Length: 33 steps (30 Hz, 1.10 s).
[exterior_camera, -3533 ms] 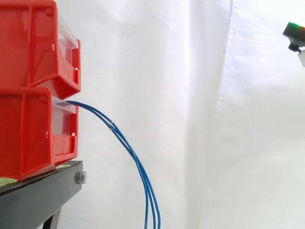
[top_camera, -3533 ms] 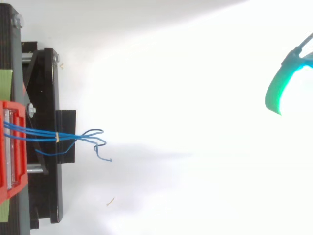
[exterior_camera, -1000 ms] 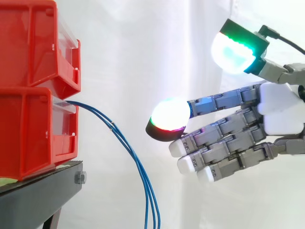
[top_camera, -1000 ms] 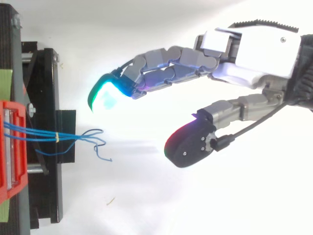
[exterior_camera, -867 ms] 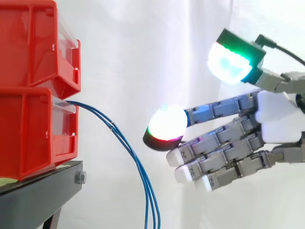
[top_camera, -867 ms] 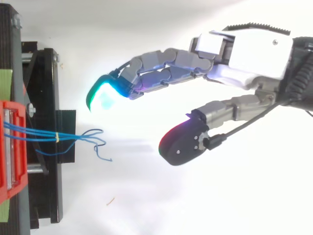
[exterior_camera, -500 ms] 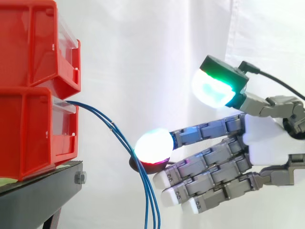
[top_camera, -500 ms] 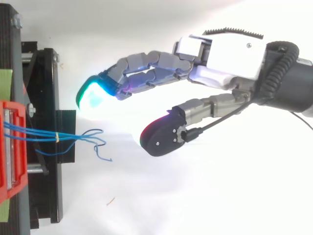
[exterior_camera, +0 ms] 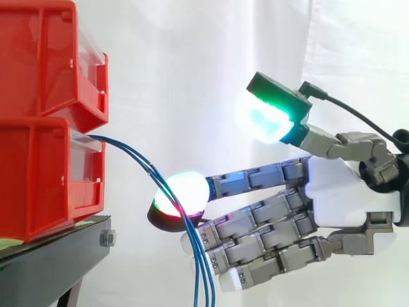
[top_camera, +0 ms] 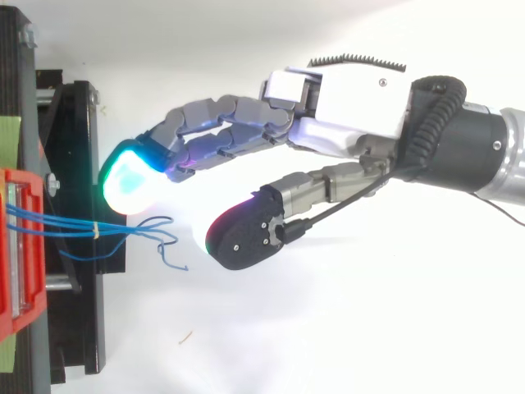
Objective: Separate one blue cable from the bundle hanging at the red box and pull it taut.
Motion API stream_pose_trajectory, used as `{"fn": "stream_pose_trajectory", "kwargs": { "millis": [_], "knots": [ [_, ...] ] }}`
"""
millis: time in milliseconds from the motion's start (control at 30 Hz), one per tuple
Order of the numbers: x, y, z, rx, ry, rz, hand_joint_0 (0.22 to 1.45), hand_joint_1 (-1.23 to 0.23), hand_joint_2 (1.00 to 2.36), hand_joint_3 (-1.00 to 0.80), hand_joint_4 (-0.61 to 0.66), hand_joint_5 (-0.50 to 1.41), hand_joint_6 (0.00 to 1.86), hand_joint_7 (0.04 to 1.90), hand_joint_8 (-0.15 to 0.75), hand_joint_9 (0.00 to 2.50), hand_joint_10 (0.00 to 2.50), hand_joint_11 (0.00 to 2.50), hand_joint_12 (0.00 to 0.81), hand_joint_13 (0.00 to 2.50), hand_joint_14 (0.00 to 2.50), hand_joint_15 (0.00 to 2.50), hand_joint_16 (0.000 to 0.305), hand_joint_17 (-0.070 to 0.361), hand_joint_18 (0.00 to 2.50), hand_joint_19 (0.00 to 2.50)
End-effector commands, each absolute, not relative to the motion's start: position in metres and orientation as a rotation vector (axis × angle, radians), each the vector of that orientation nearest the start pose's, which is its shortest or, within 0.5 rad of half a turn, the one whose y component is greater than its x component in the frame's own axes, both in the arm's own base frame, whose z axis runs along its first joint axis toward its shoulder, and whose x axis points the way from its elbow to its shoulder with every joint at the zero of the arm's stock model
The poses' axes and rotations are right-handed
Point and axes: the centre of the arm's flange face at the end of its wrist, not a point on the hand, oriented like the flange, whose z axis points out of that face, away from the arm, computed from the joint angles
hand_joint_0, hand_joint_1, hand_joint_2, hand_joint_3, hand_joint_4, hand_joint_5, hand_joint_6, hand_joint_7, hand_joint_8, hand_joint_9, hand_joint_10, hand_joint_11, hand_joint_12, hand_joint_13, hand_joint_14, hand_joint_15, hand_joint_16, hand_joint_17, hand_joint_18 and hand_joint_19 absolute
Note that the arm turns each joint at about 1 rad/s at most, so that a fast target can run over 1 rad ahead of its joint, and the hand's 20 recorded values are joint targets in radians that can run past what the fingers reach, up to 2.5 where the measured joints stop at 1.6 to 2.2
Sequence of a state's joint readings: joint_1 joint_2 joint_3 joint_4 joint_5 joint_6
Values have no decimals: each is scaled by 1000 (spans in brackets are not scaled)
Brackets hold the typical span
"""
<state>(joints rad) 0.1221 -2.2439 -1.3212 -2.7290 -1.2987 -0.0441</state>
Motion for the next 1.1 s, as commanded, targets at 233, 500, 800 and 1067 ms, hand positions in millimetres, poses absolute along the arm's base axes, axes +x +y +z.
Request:
{"fn": "stream_pose_trajectory", "kwargs": {
  "millis": [233, 500, 800, 1067],
  "knots": [
    [746, -72, 195, 1262, 1158, 1063, 495, -618, 1000, -500, 208, -200, 502, 762, 308, 570, 4, 182, 356, 509, 5, 150, 42, 95, 393, 217],
    [778, -66, 175, 1214, 1188, 1149, 498, -619, 1000, -500, 220, -190, 502, 780, 312, 585, 4, 200, 355, 513, 5, 152, 42, 95, 391, 220],
    [783, -65, 183, 1186, 1184, 1178, 500, -619, 1000, -500, 216, -191, 502, 778, 311, 589, 4, 201, 354, 515, 7, 152, 42, 95, 393, 220],
    [781, -71, 182, 1197, 1189, 1174, 502, -622, 1000, -500, 217, -190, 502, 779, 311, 591, 4, 202, 354, 519, 5, 153, 42, 94, 395, 220]
  ]
}}
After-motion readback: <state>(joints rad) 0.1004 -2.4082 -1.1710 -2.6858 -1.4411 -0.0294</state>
